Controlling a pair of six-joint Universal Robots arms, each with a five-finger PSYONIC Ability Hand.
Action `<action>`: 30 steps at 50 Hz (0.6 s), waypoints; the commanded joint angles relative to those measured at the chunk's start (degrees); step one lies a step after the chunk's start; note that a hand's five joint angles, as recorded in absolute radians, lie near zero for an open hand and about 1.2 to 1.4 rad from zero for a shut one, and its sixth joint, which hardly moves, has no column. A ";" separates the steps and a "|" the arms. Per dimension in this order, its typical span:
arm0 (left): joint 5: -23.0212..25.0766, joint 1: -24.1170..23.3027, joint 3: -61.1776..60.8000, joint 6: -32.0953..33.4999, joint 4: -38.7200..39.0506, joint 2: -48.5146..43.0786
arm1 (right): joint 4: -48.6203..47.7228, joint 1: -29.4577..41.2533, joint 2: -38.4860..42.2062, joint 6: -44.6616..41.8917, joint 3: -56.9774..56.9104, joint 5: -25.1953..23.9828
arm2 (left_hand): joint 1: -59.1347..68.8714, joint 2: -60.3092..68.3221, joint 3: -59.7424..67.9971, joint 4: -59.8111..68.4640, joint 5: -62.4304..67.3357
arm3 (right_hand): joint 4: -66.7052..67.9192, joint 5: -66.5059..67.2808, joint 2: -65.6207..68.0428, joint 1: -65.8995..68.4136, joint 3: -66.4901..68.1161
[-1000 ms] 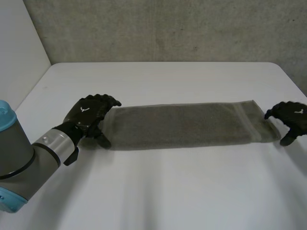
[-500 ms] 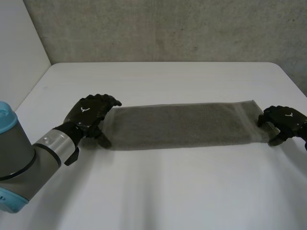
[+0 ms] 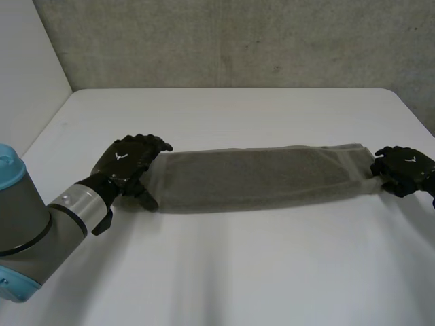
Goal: Fold the towel.
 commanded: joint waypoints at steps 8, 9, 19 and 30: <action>-0.04 0.08 -0.31 0.00 0.00 0.47 | 0.01 -6.37 -8.90 -0.34 -3.80 0.06 | -5.26 -3.33 -2.52 -3.00 -2.92 | -0.36 4.49 7.57 6.26 -0.37; -0.04 0.08 -0.31 0.00 0.00 0.47 | 0.01 -6.37 -8.91 -0.34 -3.81 0.06 | -5.26 -3.33 -2.52 -3.00 -2.92 | -0.36 4.49 7.57 6.26 -0.37; -0.12 0.08 -0.40 0.00 0.00 0.47 | -0.26 6.43 -17.69 0.01 -7.33 1.54 | -5.26 -3.33 -2.52 -3.00 -2.92 | -0.36 4.49 7.57 6.26 -0.37; -0.12 0.61 -0.40 0.09 0.09 0.91 | -4.91 38.41 -12.45 -0.34 -11.27 13.22 | -5.26 -3.33 -2.52 -3.00 -2.92 | -0.36 4.49 7.57 6.26 -0.37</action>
